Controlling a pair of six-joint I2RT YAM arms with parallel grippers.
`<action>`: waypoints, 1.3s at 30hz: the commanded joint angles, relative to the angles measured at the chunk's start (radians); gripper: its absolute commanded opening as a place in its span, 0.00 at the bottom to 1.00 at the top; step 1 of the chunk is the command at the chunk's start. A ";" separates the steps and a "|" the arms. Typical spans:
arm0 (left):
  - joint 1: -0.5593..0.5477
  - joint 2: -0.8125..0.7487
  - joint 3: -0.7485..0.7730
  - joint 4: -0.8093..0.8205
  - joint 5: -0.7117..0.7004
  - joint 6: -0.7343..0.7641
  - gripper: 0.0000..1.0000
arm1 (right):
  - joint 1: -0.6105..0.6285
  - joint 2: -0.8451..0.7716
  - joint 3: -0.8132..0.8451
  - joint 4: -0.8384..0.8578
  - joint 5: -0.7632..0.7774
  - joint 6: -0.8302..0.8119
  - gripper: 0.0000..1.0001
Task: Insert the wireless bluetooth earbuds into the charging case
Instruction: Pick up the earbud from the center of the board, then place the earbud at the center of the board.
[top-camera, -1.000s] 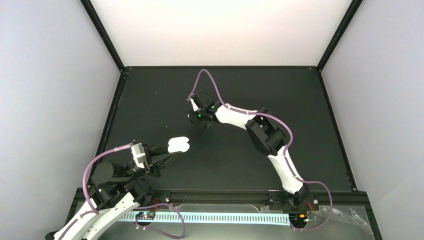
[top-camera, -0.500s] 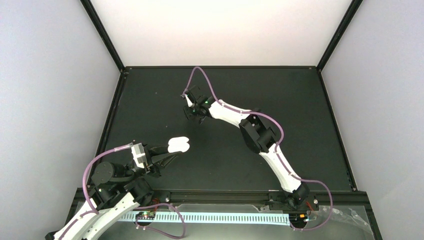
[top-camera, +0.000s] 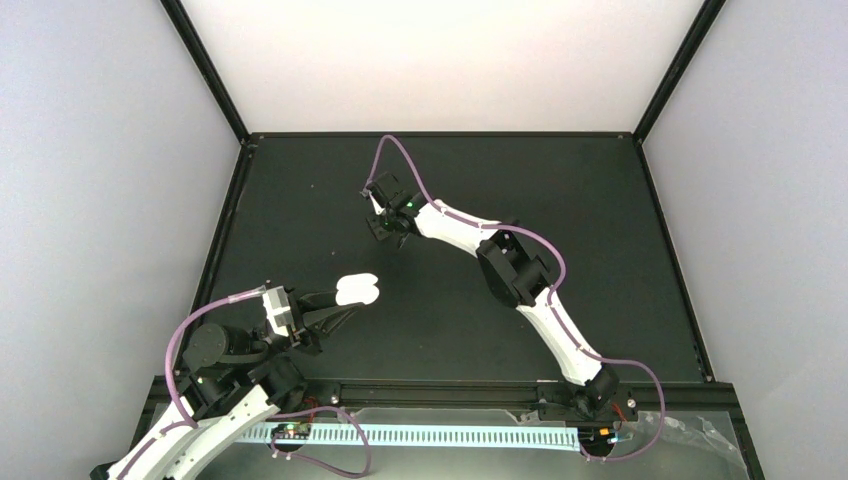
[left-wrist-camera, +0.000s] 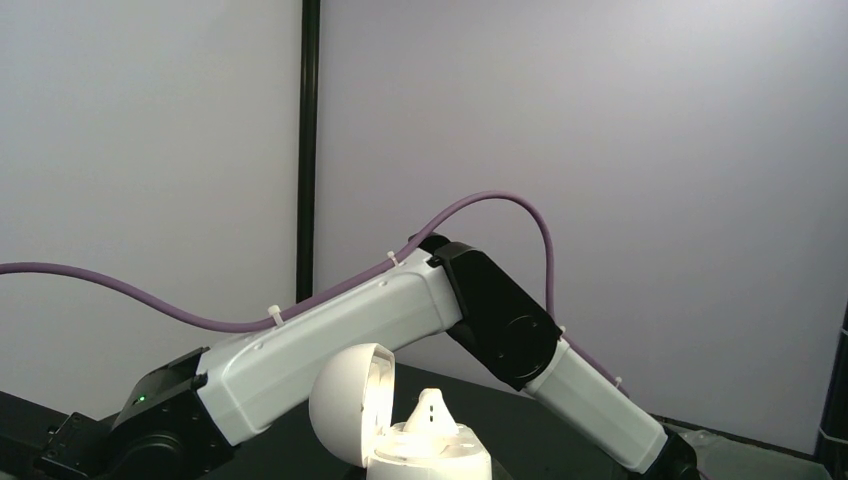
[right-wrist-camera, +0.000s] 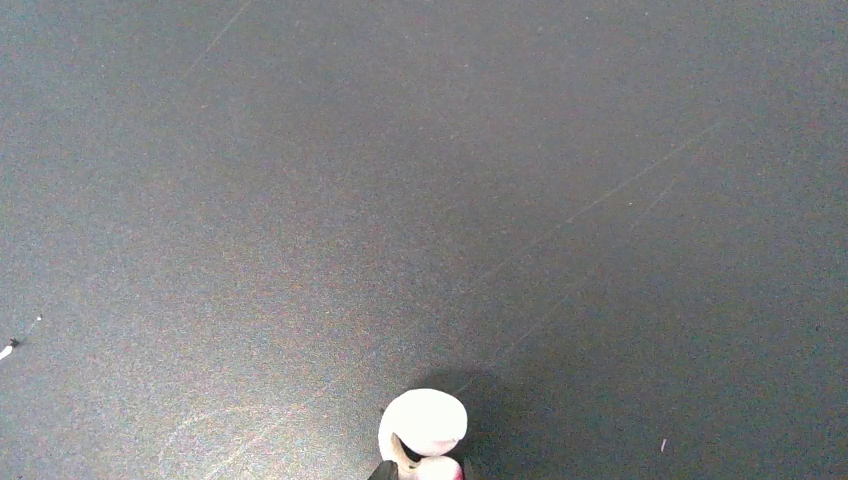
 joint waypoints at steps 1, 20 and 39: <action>-0.002 -0.002 0.014 -0.002 0.012 0.007 0.02 | 0.009 0.031 0.009 -0.048 0.014 -0.014 0.14; -0.002 -0.019 0.014 -0.005 0.008 0.006 0.02 | 0.013 -0.217 -0.249 0.095 0.025 0.037 0.05; -0.002 -0.032 0.011 0.003 0.029 -0.006 0.02 | 0.010 -0.847 -1.015 0.160 0.237 0.919 0.01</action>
